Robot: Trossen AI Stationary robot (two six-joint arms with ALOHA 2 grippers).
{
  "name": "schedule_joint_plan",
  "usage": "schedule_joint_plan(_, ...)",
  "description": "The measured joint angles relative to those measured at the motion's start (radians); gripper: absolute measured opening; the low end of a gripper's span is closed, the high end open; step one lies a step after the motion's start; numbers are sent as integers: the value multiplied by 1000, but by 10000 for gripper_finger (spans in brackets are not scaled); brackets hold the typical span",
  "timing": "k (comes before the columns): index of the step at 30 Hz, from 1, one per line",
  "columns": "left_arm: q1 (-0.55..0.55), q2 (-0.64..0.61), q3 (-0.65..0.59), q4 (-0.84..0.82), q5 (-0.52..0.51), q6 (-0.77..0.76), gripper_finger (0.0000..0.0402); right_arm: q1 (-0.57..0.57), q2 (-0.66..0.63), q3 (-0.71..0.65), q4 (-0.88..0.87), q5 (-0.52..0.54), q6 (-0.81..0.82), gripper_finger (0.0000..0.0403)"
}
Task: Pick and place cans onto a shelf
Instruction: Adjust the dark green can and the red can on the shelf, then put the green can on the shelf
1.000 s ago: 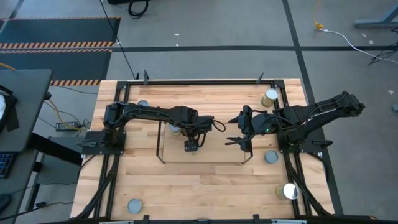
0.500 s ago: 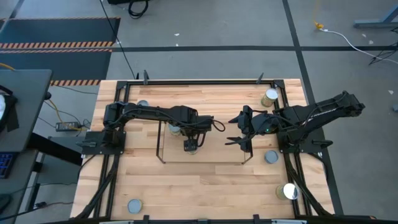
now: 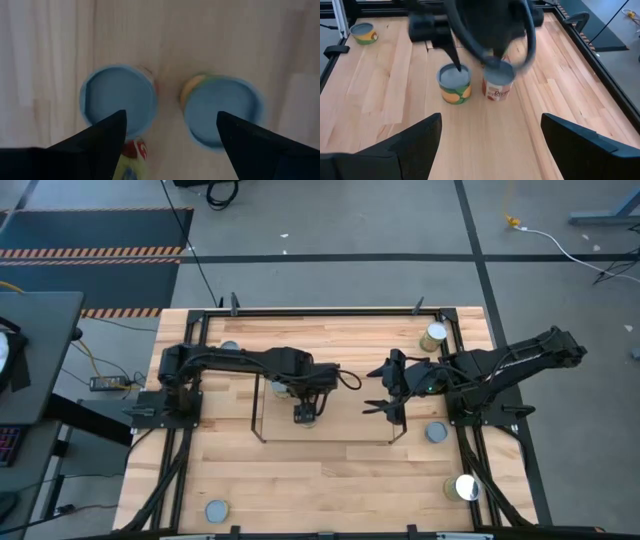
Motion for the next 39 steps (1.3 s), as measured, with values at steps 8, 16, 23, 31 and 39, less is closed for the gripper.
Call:
schedule_joint_plan(8,-37,-205,-12,57,-4,39,312,-29,0,0,59,6,-56,348)
schedule_joint_plan(16,-18,-444,-124,141,-80,117,296,-160,-27,31,77,143,-213,348)
schedule_joint_plan(23,90,-670,-296,276,-140,237,295,-411,-30,33,137,223,-324,348)
schedule_joint_plan(31,310,-847,-522,477,-191,296,295,-734,-13,4,188,222,-273,348)
schedule_joint_plan(39,451,-883,-548,490,-188,239,295,-945,-13,-35,129,218,-144,348)
